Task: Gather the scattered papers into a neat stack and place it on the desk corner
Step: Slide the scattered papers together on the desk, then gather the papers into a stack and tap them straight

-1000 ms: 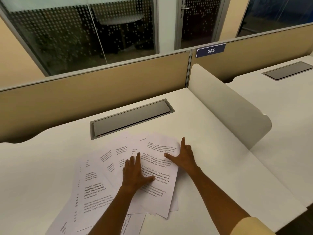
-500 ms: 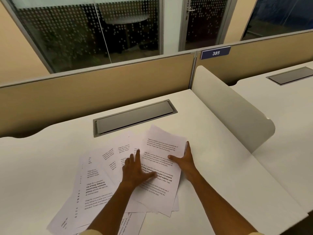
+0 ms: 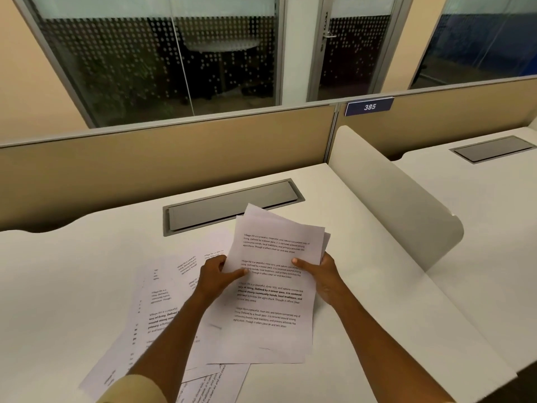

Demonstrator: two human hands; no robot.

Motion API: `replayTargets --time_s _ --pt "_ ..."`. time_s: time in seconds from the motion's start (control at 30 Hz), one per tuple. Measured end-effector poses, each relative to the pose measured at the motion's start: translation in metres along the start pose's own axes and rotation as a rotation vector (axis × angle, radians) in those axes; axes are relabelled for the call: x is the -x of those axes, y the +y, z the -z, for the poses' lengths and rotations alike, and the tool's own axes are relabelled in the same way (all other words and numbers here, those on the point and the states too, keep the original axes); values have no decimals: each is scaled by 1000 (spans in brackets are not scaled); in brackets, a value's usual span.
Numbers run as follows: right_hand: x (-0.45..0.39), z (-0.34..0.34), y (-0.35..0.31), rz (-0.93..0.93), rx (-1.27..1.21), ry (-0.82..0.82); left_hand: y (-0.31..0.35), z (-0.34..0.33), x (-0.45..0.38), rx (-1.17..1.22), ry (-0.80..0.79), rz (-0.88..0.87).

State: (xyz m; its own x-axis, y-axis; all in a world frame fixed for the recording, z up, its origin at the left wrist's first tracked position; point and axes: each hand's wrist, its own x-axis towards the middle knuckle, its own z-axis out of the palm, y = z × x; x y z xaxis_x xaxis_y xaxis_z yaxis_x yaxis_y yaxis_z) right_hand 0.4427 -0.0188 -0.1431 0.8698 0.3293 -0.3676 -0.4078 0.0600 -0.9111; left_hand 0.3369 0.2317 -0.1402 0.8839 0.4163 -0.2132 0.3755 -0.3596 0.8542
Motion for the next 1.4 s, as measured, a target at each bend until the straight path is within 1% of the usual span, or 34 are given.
replayTargets --time_s 0.1,0.17,0.3,0.37,0.5,0.63,0.9,1.03,1.13,1.2,1.33,1.4 --pt "3 -12 -7 34 6 9 5 8 4 87 -64 -33" --pt "4 -21 -11 67 3 37 7 9 7 165 -45 -56" --pt "8 -40 -23 154 74 49 6 9 12 230 51 -77" --pt "11 -47 -28 189 130 29 5 8 16 263 113 -75" --pt "14 -49 -26 199 242 -9 6 6 26 407 250 -74" --pt "19 -50 -10 199 341 16 12 2 32 476 286 -75" --pt "30 -61 6 211 391 117 13 -10 43 464 187 -6" --pt "34 -59 5 229 414 133 14 -9 46 411 214 -15" --pt "33 -53 -1 240 458 176 24 -4 41 333 232 -9" --pt "31 -49 -4 204 505 193 28 -2 37 268 214 16" --pt "33 -45 2 34 652 170 25 -10 38 192 145 126" --pt "35 -43 13 -26 698 177 21 -19 42 102 121 171"
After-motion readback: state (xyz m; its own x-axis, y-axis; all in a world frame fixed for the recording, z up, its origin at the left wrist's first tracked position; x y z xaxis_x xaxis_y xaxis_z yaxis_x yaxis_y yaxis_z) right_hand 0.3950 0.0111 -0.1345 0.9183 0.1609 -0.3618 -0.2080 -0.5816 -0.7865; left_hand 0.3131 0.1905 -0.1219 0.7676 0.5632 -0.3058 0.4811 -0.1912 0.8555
